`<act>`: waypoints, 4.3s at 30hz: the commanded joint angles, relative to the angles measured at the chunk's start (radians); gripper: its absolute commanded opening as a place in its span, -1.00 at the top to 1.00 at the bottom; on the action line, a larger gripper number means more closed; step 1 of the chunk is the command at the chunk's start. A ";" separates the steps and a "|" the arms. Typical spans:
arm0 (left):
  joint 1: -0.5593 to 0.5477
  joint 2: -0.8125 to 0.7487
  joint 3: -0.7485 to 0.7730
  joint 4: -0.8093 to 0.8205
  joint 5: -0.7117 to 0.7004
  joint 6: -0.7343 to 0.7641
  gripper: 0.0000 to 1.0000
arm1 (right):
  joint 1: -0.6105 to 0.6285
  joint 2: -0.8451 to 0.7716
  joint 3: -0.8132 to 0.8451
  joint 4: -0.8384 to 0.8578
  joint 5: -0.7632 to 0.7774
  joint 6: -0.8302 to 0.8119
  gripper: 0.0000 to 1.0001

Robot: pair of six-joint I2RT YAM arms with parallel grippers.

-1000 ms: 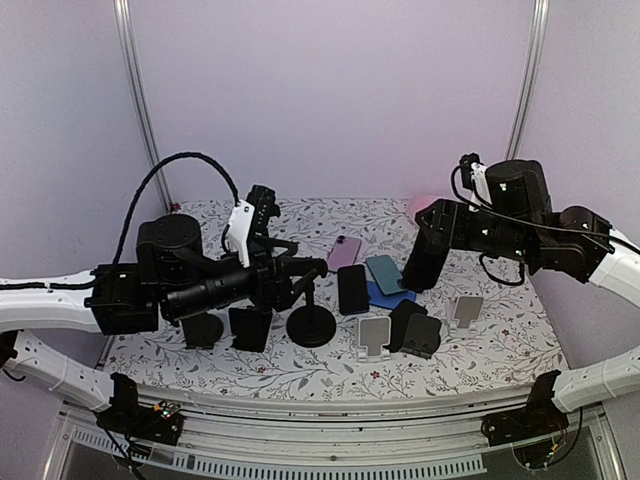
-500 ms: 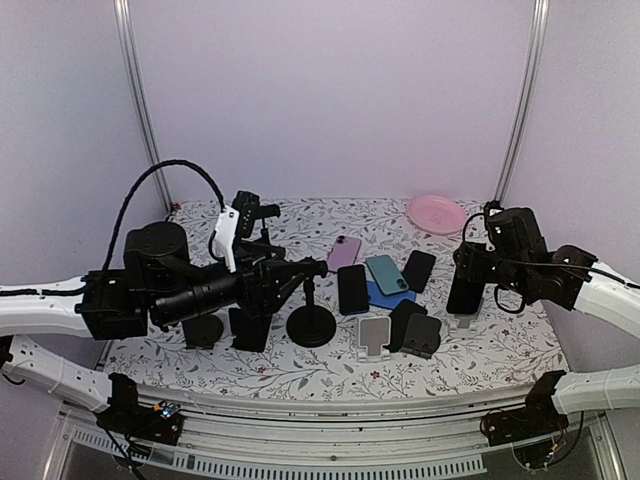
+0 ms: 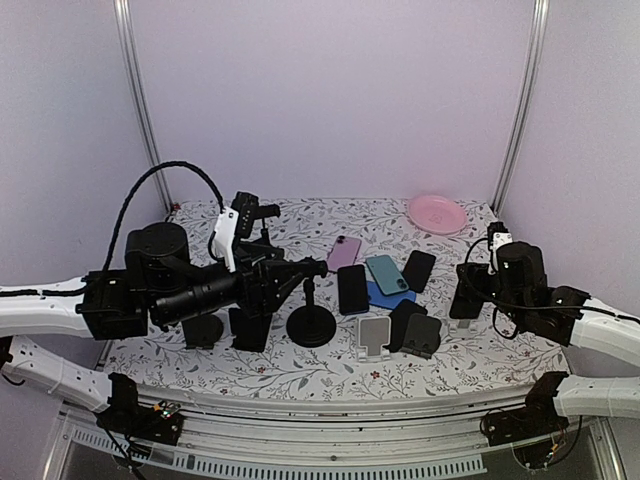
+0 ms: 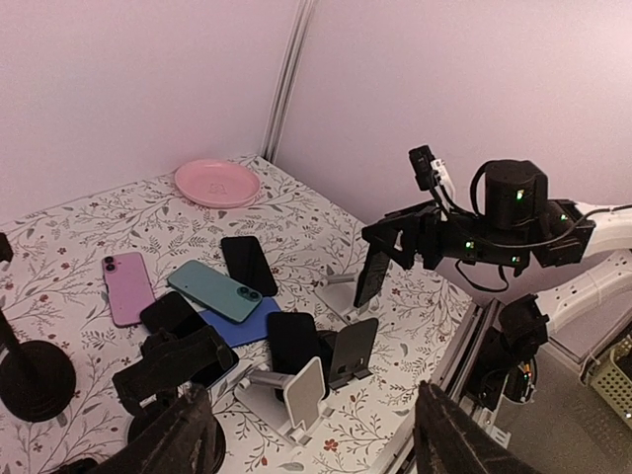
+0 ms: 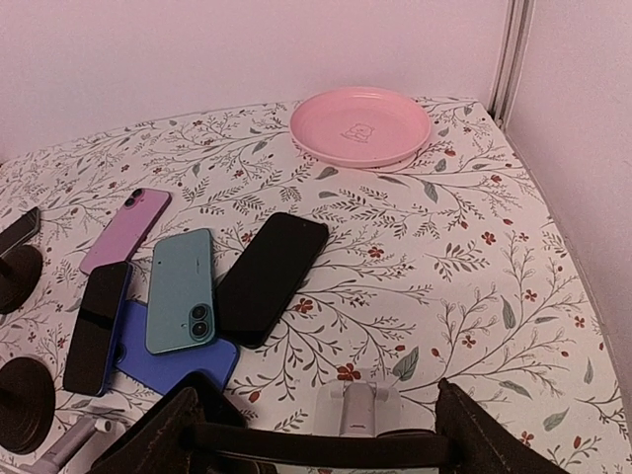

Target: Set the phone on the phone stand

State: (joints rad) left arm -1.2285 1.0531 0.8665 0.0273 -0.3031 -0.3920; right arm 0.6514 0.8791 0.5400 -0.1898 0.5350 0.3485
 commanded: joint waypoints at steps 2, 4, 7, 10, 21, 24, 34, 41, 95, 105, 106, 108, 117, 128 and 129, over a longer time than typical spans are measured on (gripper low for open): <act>0.015 -0.016 -0.018 -0.001 0.002 -0.008 -0.38 | -0.006 -0.024 -0.029 0.155 0.050 -0.064 0.41; 0.017 -0.016 -0.020 0.001 0.003 -0.009 -0.38 | -0.006 -0.020 -0.042 0.165 0.049 -0.066 0.41; 0.020 -0.012 -0.021 0.005 0.010 -0.011 -0.38 | -0.006 -0.016 -0.061 0.169 0.055 -0.060 0.41; 0.022 -0.009 -0.021 0.004 0.013 -0.011 -0.37 | -0.005 -0.010 -0.076 0.170 0.076 -0.056 0.42; 0.027 -0.019 -0.026 0.002 0.018 -0.013 -0.36 | -0.006 -0.011 -0.130 0.215 0.110 -0.028 0.44; 0.029 -0.017 -0.025 0.002 0.021 -0.011 -0.36 | -0.006 -0.001 -0.143 0.238 0.096 -0.025 0.41; 0.036 -0.015 -0.025 0.003 0.028 -0.008 -0.36 | -0.033 0.073 -0.141 0.293 0.087 -0.040 0.40; 0.037 -0.018 -0.029 0.005 0.030 -0.009 -0.35 | -0.092 0.114 -0.126 0.316 0.033 -0.073 0.40; 0.039 -0.023 -0.037 0.013 0.039 -0.011 -0.35 | -0.104 0.130 -0.039 0.134 -0.045 0.131 0.10; 0.040 -0.032 -0.041 0.008 0.036 -0.010 -0.35 | -0.103 0.174 -0.020 0.166 -0.064 0.121 0.11; 0.040 -0.032 -0.041 0.007 0.035 -0.010 -0.34 | -0.104 0.179 -0.017 0.169 -0.068 0.121 0.11; 0.040 -0.034 -0.040 0.004 0.035 -0.007 -0.35 | -0.104 0.190 -0.017 0.173 -0.075 0.119 0.12; 0.040 -0.035 -0.043 0.000 0.034 -0.006 -0.35 | -0.103 0.178 -0.026 0.163 -0.068 0.140 0.17; 0.041 -0.034 -0.046 0.007 0.039 -0.008 -0.34 | -0.102 0.126 -0.022 0.150 -0.049 0.145 0.18; 0.041 -0.034 -0.046 0.008 0.039 -0.008 -0.35 | -0.102 0.128 -0.024 0.148 -0.049 0.145 0.19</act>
State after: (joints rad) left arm -1.1992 1.0317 0.8349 0.0250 -0.2729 -0.3973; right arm 0.5495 1.0275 0.5037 -0.0605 0.4866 0.4767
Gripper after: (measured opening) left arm 0.672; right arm 0.740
